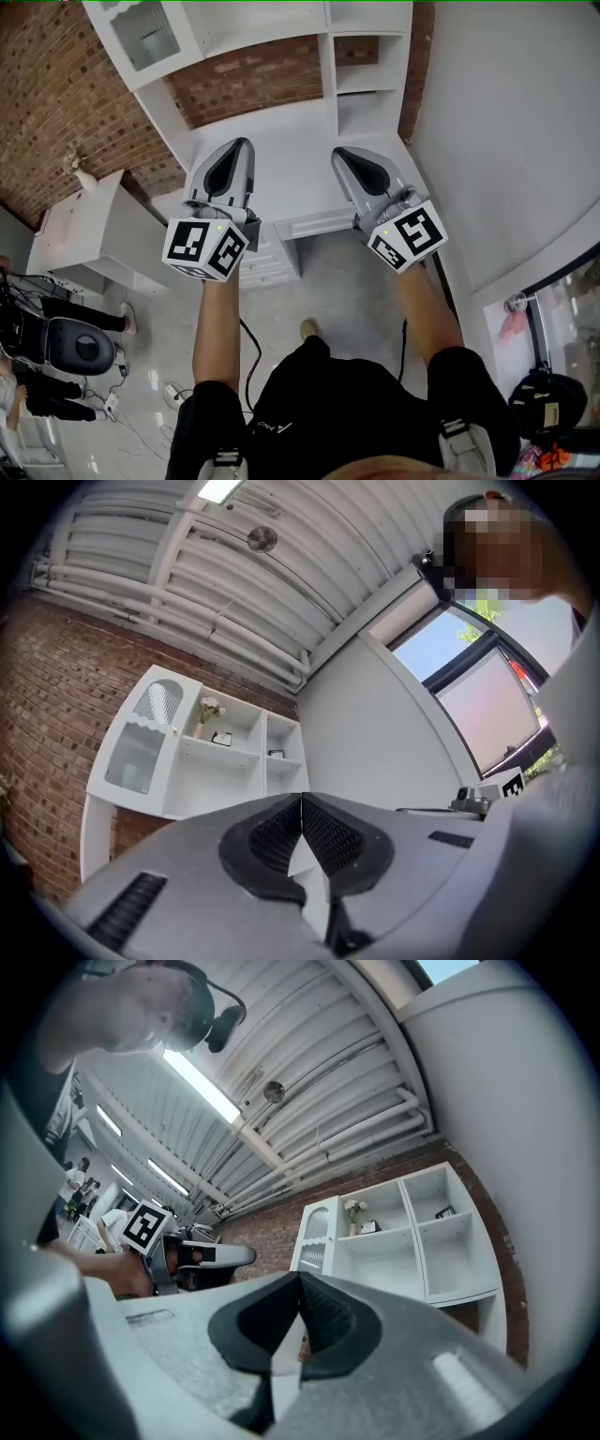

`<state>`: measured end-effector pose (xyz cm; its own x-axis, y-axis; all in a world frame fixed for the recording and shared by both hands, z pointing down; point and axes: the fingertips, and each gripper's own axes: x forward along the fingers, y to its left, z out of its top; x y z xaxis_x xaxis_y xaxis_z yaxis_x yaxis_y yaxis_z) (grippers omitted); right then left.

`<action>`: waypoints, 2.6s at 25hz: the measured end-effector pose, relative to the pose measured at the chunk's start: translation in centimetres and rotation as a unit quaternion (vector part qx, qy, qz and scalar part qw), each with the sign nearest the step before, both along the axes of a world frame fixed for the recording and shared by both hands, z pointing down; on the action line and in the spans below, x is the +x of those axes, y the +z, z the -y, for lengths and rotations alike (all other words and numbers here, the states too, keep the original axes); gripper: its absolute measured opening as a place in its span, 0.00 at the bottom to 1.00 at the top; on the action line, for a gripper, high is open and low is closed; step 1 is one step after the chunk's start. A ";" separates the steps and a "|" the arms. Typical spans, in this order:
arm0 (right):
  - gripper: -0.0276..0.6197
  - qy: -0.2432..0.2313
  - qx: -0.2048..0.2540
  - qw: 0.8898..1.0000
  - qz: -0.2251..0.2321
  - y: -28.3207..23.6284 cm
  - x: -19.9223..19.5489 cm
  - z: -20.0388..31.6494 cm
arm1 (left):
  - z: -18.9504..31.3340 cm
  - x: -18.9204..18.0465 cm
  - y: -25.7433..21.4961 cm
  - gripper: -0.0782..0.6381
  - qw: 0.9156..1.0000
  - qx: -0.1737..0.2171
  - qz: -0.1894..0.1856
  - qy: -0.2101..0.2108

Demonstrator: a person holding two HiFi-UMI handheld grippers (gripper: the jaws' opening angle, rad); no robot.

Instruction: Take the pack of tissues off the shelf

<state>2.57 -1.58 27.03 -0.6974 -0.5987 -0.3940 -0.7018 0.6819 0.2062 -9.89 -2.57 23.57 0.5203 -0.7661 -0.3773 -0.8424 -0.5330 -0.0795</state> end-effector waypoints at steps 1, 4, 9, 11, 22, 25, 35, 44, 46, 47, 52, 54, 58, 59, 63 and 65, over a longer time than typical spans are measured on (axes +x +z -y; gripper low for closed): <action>0.05 0.002 0.003 1.000 -0.005 -0.2 -0.4 1.1 | 1.2 -0.3 -0.5 0.11 1.000 0.002 -0.004 0.002; 0.05 0.006 0.009 1.000 -0.018 -0.9 -1.9 4.7 | 5.4 -1.8 -2.5 0.11 1.000 0.012 -0.017 0.007; 0.05 0.014 0.022 0.999 -0.041 -2.1 -4.4 11.5 | 13.0 -3.4 -6.6 0.18 0.999 0.038 -0.013 0.008; 0.05 0.019 0.026 0.998 -0.044 -2.6 -5.2 14.3 | 16.0 -3.7 -8.4 0.22 0.999 0.048 -0.005 0.012; 0.05 0.030 0.046 0.996 -0.065 -4.3 -7.9 25.9 | 29.6 -5.0 -18.8 0.46 0.997 0.076 0.030 -0.012; 0.05 0.022 0.059 0.996 -0.069 -5.4 -7.6 28.5 | 32.8 -4.6 -21.2 0.51 0.996 0.075 0.037 -0.028; 0.05 -0.036 0.095 0.991 -0.088 -7.2 -3.7 37.0 | 44.1 -1.8 -27.6 0.68 0.992 0.046 0.048 -0.110; 0.05 -0.074 0.117 0.983 -0.118 -6.8 -1.9 40.4 | 51.6 -2.7 -33.9 0.74 0.973 0.014 0.078 -0.216; 0.05 -0.079 0.110 0.984 -0.115 -6.9 -2.0 40.7 | 52.7 -2.6 -35.2 0.75 0.970 0.007 0.085 -0.226; 0.05 -0.078 0.110 0.984 -0.115 -6.8 -2.0 41.0 | 53.2 -2.6 -35.7 0.75 0.969 0.003 0.088 -0.230; 0.05 -0.076 0.122 0.982 -0.125 -6.7 -2.2 41.9 | 56.2 -2.7 -37.2 0.76 0.965 -0.028 0.092 -0.244; 0.05 -0.074 0.125 0.982 -0.124 -6.8 -2.2 42.1 | 57.5 -3.1 -37.1 0.76 0.962 -0.048 0.091 -0.253; 0.05 -0.069 0.128 0.983 -0.116 -6.9 -1.6 42.5 | 59.8 -4.1 -36.5 0.76 0.956 -0.088 0.086 -0.265; 0.05 -0.067 0.129 0.983 -0.115 -6.9 -1.4 42.6 | 60.2 -4.3 -36.3 0.76 0.955 -0.095 0.087 -0.268; 0.05 -0.058 0.125 0.985 -0.105 -6.9 -0.2 43.0 | 61.8 -5.0 -35.4 0.76 0.949 -0.121 0.089 -0.277; 0.05 -0.051 0.122 0.986 -0.101 -6.8 0.4 43.2 | 62.3 -5.1 -35.1 0.76 0.948 -0.129 0.087 -0.277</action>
